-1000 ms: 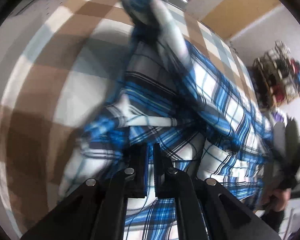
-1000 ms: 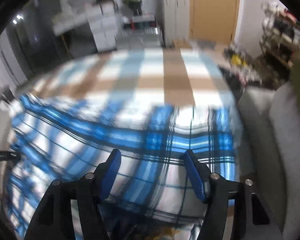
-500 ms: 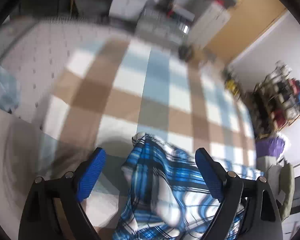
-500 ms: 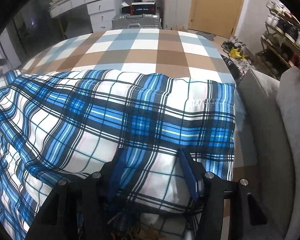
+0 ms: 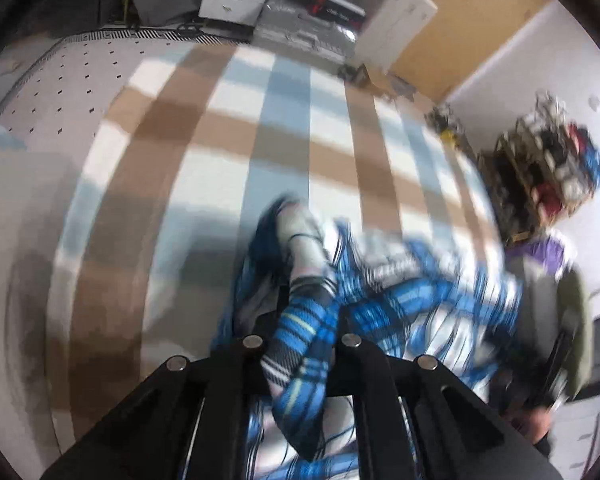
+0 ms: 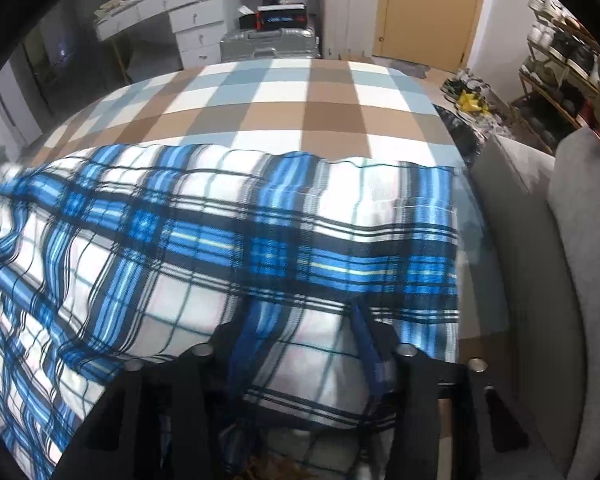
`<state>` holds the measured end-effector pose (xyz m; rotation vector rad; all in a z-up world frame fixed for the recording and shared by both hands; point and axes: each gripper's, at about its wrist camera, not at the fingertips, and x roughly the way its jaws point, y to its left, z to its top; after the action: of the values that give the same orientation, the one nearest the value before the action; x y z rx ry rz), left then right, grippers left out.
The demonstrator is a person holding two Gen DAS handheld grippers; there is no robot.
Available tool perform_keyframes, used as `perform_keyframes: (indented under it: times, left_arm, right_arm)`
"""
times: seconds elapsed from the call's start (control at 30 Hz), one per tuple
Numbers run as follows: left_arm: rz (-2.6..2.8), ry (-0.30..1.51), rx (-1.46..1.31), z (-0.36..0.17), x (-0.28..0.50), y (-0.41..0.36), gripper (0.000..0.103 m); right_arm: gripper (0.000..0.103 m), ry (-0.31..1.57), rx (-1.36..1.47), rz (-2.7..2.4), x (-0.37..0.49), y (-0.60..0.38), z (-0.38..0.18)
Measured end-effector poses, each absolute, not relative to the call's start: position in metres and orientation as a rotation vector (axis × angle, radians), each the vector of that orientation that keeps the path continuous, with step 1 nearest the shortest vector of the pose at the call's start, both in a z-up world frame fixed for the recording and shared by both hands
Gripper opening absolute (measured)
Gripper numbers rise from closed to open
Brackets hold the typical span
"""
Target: Fold large clothes
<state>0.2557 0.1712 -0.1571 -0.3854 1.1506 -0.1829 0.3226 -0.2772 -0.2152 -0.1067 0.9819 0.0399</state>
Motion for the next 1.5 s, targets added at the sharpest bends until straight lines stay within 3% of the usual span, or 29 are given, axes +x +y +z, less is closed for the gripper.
perform_keyframes:
  times: [0.07, 0.2, 0.27, 0.37, 0.43, 0.5, 0.63, 0.7, 0.73, 0.77, 0.8, 0.87, 1.03, 1.07, 1.13, 1.17, 1.2, 1.43, 1.47, 1.5]
  left_arm:
    - [-0.176, 1.179, -0.356, -0.179, 0.248, 0.164, 0.004]
    - [-0.135, 1.164, -0.322, -0.194, 0.259, 0.16, 0.005]
    - [-0.109, 1.15, -0.324, -0.189, 0.264, 0.168, 0.017]
    - [-0.097, 1.146, -0.346, -0.179, 0.268, 0.181, 0.02]
    - [-0.1, 1.143, -0.344, -0.165, 0.267, 0.19, 0.021]
    - [-0.088, 1.111, -0.346, -0.152, 0.263, 0.199, 0.021]
    - [-0.053, 0.951, -0.414, -0.111, 0.251, 0.224, 0.022]
    - [-0.082, 0.93, -0.416, -0.097, 0.249, 0.223, 0.036]
    - [-0.094, 0.923, -0.416, -0.095, 0.249, 0.221, 0.051]
    - [-0.099, 0.912, -0.407, -0.091, 0.249, 0.218, 0.059]
    - [-0.089, 0.901, -0.381, -0.088, 0.248, 0.212, 0.059]
    - [-0.111, 0.921, -0.361, -0.091, 0.253, 0.201, 0.059]
    - [-0.179, 0.966, -0.313, -0.095, 0.267, 0.166, 0.059]
    - [-0.196, 0.977, -0.291, -0.094, 0.271, 0.158, 0.059]
    - [-0.215, 0.993, -0.24, -0.093, 0.276, 0.144, 0.059]
    - [-0.22, 1.01, -0.187, -0.096, 0.282, 0.131, 0.059]
    - [-0.224, 1.027, -0.151, -0.1, 0.286, 0.123, 0.059]
    - [-0.239, 1.084, -0.026, -0.119, 0.298, 0.098, 0.059]
    - [-0.244, 1.086, -0.044, -0.12, 0.297, 0.101, 0.059]
    - [-0.244, 1.089, -0.062, -0.12, 0.296, 0.104, 0.059]
  right_arm:
    - [0.028, 1.003, -0.128, 0.029, 0.325, -0.28, -0.214]
    - [0.03, 1.045, -0.249, -0.014, 0.325, -0.275, -0.215]
    - [0.032, 1.057, -0.286, -0.016, 0.323, -0.275, -0.213]
    - [0.033, 1.045, -0.292, 0.004, 0.319, -0.272, -0.201]
    - [0.038, 1.002, -0.283, 0.064, 0.315, -0.266, -0.189]
    - [0.061, 0.965, -0.236, 0.159, 0.312, -0.255, -0.177]
    - [0.062, 1.025, -0.14, 0.366, 0.309, -0.237, -0.187]
    - [0.062, 1.008, -0.128, 0.437, 0.295, -0.231, -0.187]
    - [0.062, 0.992, -0.116, 0.478, 0.286, -0.229, -0.185]
    - [0.065, 0.977, -0.1, 0.521, 0.275, -0.227, -0.183]
    - [0.073, 0.962, -0.11, 0.557, 0.263, -0.22, -0.183]
    - [0.079, 0.939, -0.199, 0.585, 0.244, -0.204, -0.189]
    - [0.076, 0.9, -0.512, 0.55, 0.216, -0.16, -0.218]
    - [0.071, 0.891, -0.549, 0.541, 0.215, -0.157, -0.222]
    - [0.036, 0.89, -0.604, 0.5, 0.216, -0.152, -0.229]
    - [0.003, 0.89, -0.617, 0.464, 0.217, -0.152, -0.23]
    - [0.0, 0.887, -0.606, 0.448, 0.218, -0.154, -0.228]
    - [0.001, 0.912, -0.448, 0.545, 0.201, -0.179, -0.201]
    - [0.013, 0.909, -0.463, 0.529, 0.196, -0.179, -0.201]
    - [0.041, 0.902, -0.47, 0.53, 0.192, -0.179, -0.201]
